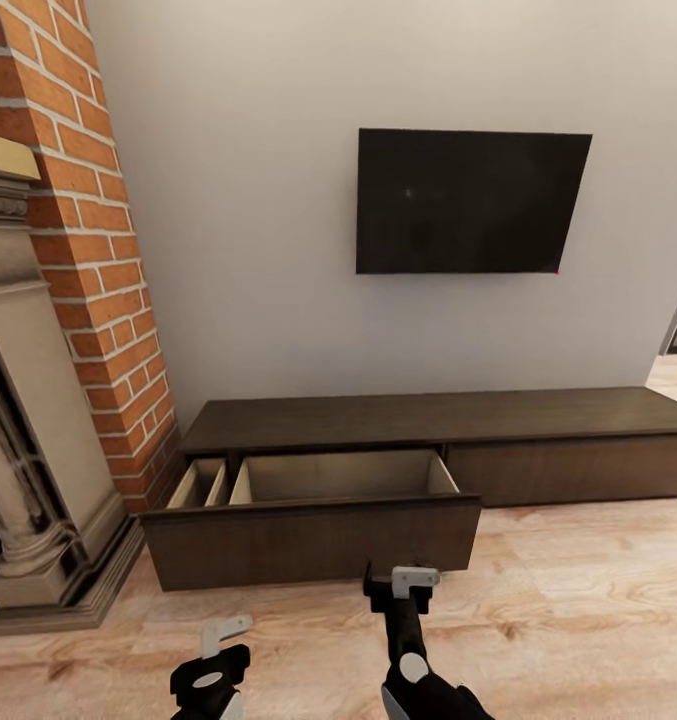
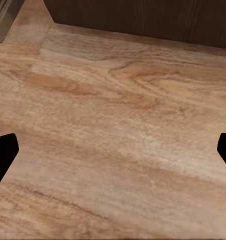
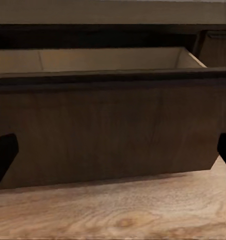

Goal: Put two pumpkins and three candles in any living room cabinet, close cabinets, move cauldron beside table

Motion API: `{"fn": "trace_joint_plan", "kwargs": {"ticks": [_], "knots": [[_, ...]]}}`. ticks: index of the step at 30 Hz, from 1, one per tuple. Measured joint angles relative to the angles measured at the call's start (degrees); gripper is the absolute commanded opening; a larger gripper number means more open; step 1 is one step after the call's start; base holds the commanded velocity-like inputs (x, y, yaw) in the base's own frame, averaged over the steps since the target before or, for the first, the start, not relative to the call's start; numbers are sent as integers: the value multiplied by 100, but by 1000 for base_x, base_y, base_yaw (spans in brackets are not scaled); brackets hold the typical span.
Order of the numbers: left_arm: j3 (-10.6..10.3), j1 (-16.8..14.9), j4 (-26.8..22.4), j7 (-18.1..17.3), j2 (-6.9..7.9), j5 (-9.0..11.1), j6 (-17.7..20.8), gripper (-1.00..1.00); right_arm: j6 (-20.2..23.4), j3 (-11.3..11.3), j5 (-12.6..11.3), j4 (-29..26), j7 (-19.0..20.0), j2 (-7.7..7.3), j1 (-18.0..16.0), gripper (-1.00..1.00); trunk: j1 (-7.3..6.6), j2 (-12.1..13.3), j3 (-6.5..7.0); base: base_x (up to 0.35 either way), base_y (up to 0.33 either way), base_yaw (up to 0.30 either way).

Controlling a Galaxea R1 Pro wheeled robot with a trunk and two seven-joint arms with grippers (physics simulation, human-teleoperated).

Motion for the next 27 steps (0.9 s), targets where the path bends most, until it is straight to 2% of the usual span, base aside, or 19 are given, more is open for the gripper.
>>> {"fn": "trace_joint_plan", "kwargs": {"ticks": [4, 11, 17, 19, 22, 23, 27], "knots": [[1, -48, 83, -123, -1, 39, -106, 100, 4, -10, -190, 166, 3, 0, -2, 100, 88, -160, -72, 0, 0, 0], [2, -64, 129, -193, 9, 60, -421, 100, 4, -12, -236, 447, 77, -15, -56, 100, 242, -441, -197, 0, 0, 0], [2, -117, 127, -200, 17, 59, -504, 100, 28, -13, -216, 834, 569, -22, -191, 100, 373, -682, -305, 0, 0, 0], [22, -507, 391, -278, 140, 300, -425, 100, 215, -13, -218, 1036, 707, -26, -336, 100, 417, -762, -341, 0, 0, 0], [38, -865, 801, -505, 234, 638, -228, 100, 323, -12, -217, 1064, 730, -27, -374, 100, 483, -882, -395, 0, 0, 0], [50, -1233, 1220, -872, 353, 1016, -46, 100, 388, -12, -211, 1072, 742, -28, -416, 100, 505, -922, -412, 0, 0, 0], [57, -1315, 1324, -953, 380, 1117, -44, 100, 363, -10, -209, 1054, 745, -24, -424, 100, 593, -1083, -485, 0, 0, 0]]}}
